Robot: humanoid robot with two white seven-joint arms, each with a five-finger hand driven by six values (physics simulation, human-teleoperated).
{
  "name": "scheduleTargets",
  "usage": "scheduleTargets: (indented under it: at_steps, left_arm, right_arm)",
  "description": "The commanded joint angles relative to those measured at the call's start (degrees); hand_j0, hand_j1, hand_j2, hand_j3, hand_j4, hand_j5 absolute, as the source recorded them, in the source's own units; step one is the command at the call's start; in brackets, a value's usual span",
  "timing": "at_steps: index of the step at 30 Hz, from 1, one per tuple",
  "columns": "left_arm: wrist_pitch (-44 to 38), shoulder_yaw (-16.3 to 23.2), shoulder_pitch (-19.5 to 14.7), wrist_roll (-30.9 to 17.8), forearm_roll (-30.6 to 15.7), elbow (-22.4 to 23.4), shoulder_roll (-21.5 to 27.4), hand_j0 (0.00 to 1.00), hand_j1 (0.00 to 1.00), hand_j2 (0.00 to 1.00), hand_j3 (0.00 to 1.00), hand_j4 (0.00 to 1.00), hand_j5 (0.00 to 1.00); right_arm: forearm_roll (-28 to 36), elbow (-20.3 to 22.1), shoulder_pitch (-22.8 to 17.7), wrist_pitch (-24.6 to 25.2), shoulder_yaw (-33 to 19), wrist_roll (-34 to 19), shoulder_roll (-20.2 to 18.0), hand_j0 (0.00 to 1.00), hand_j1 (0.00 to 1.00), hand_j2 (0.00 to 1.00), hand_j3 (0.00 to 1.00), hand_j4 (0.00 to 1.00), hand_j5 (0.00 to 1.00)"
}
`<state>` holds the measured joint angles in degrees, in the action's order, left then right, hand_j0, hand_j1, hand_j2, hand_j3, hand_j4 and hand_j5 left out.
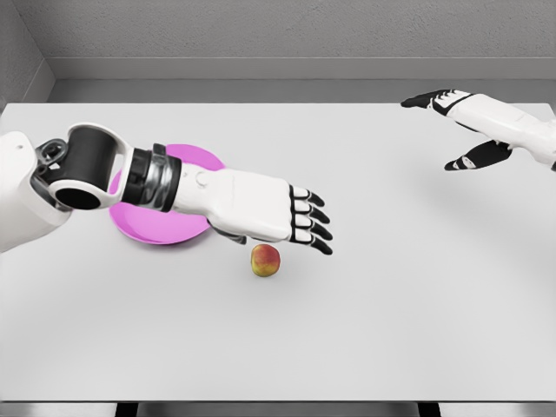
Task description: Put the apple on the plate with both arms
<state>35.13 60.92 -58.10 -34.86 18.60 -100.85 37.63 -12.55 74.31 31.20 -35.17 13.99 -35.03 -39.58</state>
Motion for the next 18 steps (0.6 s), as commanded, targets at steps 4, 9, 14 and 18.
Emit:
scheduleTargets:
  at_steps: [4,9,14,18]
  left_arm:
    - [-2.2,3.6,0.0,-0.1,-0.2,0.1,0.1,1.00,1.00,1.00,1.00,1.00,1.00]
    - [-6.0,3.7,0.0,-0.1,-0.1,0.5,1.2,1.00,1.00,1.00,1.00,1.00,1.00]
    - [-6.3,5.4,0.0,-0.1,-0.1,0.4,1.9,1.00,1.00,1.00,1.00,1.00,1.00]
    - [-6.2,6.1,0.0,-0.1,-0.1,0.4,1.9,0.99,0.99,0.99,0.99,0.99,0.99]
  right_arm:
    - [0.4,-0.7,0.1,0.2,0.0,0.0,-0.1,1.00,1.00,1.00,1.00,1.00,1.00]
    - [0.4,-0.7,0.1,0.2,0.0,0.0,-0.1,1.00,1.00,1.00,1.00,1.00,1.00]
    - [0.4,-0.8,0.1,0.2,0.0,0.0,-0.1,1.00,1.00,1.00,1.00,1.00,1.00]
    - [0.4,-0.9,0.0,0.2,0.0,0.0,-0.1,1.00,1.00,1.00,1.00,1.00,1.00]
